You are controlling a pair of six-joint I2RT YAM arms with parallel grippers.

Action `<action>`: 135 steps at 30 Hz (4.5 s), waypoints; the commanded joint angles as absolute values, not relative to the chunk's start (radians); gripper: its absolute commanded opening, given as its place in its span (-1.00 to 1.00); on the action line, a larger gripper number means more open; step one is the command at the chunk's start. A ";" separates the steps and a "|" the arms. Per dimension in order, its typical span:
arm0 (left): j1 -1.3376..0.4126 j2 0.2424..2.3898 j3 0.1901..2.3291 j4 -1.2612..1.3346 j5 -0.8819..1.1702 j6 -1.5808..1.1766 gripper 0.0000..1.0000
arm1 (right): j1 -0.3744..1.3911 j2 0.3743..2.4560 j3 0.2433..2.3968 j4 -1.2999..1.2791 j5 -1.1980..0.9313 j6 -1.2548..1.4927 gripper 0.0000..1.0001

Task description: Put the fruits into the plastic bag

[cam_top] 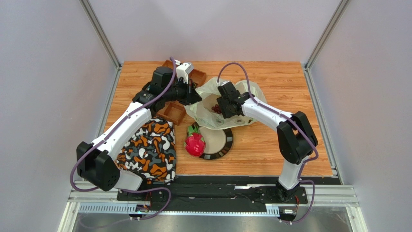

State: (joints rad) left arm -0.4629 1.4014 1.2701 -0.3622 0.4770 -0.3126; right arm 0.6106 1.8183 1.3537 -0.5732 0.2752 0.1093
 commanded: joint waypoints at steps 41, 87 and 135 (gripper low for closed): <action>-0.460 1.359 1.259 -0.330 0.437 -0.314 -1.00 | 1.206 1.620 1.153 -0.078 -0.083 0.061 0.26; -0.454 1.355 1.266 -0.304 0.426 -0.328 -1.00 | 1.034 1.604 1.226 -0.391 0.313 -0.064 0.32; -0.443 1.367 1.256 -0.290 0.428 -0.341 -1.00 | 1.023 1.852 1.224 -0.388 0.382 -0.201 -0.22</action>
